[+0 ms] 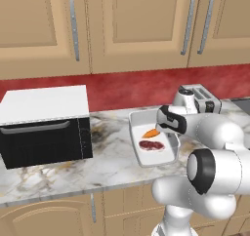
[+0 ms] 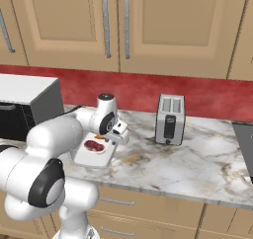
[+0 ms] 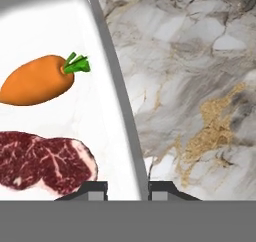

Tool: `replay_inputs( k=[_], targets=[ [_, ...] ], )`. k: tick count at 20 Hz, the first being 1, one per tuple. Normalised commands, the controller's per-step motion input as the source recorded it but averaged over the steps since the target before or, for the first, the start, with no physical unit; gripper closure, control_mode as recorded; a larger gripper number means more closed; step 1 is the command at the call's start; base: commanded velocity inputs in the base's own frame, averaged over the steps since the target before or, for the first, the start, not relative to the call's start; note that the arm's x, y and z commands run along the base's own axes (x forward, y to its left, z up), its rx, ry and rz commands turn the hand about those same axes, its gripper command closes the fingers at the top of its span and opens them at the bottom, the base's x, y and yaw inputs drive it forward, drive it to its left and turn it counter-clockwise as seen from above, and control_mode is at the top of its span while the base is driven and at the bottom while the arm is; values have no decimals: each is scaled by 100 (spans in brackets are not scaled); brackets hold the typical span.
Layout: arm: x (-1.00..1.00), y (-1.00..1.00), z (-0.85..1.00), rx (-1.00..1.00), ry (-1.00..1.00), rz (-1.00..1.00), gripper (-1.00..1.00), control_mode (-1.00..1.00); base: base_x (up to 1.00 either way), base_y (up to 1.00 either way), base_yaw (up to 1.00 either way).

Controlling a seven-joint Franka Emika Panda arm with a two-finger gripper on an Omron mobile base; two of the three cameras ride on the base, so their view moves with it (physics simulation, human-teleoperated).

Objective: Place the tupperware on the second highest shelf of the fridge. Make space for the tupperware among the existing items by rearranging them on the shelves if needed. Close the fridge door when finished.

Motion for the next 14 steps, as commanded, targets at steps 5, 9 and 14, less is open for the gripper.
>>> replay_inputs(
  k=[5,9,14],
  targets=[
    [0,0,12,0,0,0,100,-100,0,0,0],
    [0,0,14,0,0,0,100,-100,0,0,0],
    [-1,0,13,0,0,0,100,-100,0,0,0]
  ],
)
